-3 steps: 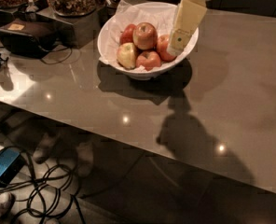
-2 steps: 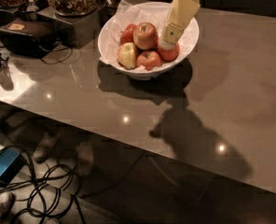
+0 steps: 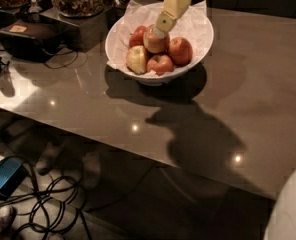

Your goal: Pick apple from white bowl

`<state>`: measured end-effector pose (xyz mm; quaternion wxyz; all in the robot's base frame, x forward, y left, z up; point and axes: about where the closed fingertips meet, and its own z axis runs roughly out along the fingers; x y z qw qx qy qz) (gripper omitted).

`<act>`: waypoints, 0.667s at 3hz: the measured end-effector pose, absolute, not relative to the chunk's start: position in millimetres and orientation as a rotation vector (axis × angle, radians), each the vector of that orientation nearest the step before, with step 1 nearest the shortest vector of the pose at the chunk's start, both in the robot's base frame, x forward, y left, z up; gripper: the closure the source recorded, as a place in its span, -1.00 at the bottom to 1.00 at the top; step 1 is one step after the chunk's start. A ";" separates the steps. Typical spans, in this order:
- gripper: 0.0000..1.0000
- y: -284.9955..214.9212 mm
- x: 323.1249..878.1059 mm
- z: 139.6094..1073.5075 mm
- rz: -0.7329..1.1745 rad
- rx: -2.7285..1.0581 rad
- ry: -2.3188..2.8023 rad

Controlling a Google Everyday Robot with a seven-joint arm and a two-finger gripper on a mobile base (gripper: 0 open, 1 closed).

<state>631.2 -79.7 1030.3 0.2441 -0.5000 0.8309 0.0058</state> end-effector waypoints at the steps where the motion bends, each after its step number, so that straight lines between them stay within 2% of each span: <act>1: -1.00 -77.5 633.5 1031.7 0.016 -1.363 2.257; 2: -1.00 -71.1 637.0 1028.6 0.044 -1.371 2.227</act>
Offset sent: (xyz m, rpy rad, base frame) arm 0.0061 0.0124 -0.0075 0.0601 -0.0209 0.0517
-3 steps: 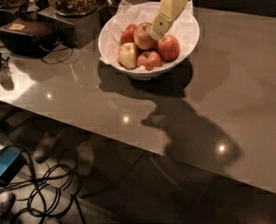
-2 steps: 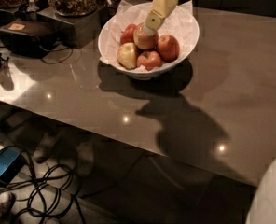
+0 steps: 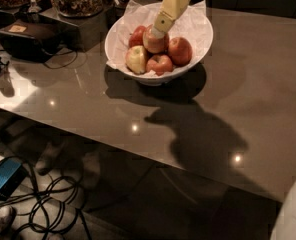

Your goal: Pick apple from white bowl

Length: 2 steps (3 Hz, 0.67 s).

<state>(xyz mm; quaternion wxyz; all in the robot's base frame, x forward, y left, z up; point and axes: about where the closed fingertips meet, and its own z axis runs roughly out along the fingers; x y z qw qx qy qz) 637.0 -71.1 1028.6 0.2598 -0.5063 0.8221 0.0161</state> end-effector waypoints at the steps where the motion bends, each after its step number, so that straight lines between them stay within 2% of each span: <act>1: -1.00 -59.1 647.0 1024.1 0.079 -1.384 2.182; 2: -1.00 -51.6 664.2 1016.2 0.096 -1.382 2.142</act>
Offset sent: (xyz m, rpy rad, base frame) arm 0.0347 0.0198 -0.0136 0.0718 -0.0566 0.0533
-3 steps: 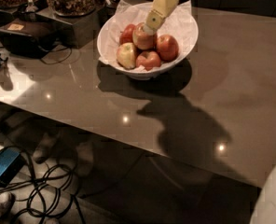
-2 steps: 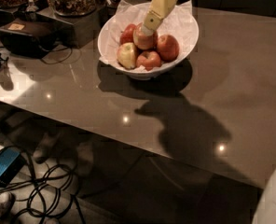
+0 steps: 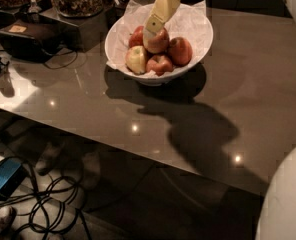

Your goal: Pick apple from white bowl

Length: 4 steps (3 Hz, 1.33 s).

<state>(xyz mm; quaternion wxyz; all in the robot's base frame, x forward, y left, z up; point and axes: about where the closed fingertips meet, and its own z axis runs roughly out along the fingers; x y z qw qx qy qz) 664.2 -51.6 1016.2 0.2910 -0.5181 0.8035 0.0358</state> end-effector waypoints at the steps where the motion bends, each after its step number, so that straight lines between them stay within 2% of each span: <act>1: -0.75 -52.1 673.4 1010.2 0.088 -1.385 2.140; 2: -0.58 -53.4 681.8 1004.2 0.060 -1.391 2.143; 4: -0.56 -51.0 692.5 988.6 0.016 -1.425 2.156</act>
Offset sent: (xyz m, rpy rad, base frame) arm 0.0260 -0.0074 -0.0146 -0.0520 -0.0234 -0.0110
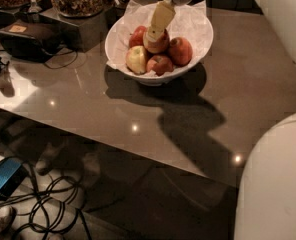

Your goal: Pick apple from white bowl

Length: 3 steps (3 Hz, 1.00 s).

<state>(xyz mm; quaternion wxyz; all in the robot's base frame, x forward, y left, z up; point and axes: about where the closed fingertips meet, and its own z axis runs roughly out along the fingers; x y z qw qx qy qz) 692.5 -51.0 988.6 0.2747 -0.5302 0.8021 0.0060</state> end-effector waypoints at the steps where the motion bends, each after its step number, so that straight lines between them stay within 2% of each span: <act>1: -0.60 -45.3 689.7 976.1 0.025 -1.451 2.176; 3: -0.42 -43.2 687.6 962.0 0.019 -1.477 2.201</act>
Offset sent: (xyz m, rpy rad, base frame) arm -0.0114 0.0096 -0.0312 -0.0474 0.0712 0.0167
